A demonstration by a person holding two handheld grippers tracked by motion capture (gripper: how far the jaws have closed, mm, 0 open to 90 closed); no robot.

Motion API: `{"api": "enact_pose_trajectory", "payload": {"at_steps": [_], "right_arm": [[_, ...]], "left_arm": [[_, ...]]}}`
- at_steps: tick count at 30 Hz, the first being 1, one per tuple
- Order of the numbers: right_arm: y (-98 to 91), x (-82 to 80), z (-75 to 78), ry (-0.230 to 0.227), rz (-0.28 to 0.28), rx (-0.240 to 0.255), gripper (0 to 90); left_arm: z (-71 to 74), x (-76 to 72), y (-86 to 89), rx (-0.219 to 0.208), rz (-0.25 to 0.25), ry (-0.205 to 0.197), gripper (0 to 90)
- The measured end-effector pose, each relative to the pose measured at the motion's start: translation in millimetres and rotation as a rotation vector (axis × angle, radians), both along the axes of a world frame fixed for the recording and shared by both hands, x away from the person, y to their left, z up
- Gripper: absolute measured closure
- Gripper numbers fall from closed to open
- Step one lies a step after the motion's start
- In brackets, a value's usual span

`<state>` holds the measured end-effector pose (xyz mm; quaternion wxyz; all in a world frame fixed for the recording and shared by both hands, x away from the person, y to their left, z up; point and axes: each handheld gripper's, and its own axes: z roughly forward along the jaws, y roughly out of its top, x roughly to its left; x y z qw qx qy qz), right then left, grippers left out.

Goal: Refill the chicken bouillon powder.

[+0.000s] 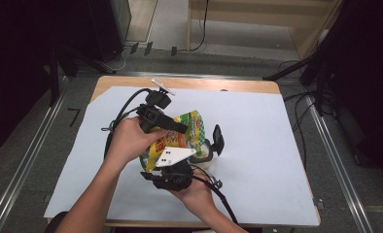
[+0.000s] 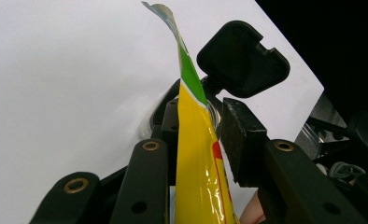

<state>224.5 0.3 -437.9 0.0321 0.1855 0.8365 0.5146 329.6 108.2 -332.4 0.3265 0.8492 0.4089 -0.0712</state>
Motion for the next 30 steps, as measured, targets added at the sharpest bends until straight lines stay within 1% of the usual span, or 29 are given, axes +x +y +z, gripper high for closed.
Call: {"api": "enact_pose_trajectory", "payload": {"at_steps": [11,17,19,30], "right_arm": [[0.6,-0.9,0.9,0.002,0.001,0.000,71.2],[1.3,-2.6,2.7,0.017,0.003,0.007,72.0],[1.8,-3.5,2.9,0.009,0.004,0.007,72.6],[1.7,-3.2,2.4,0.003,0.003,0.006,73.2]], "left_arm": [[-0.1,0.1,0.4,-0.001,0.004,0.000,71.3],[0.6,-0.1,0.8,-0.005,0.006,0.002,71.3],[1.0,-0.4,0.7,-0.004,0.005,0.003,71.3],[1.1,-0.9,0.1,-0.003,0.002,0.000,71.2]]}}
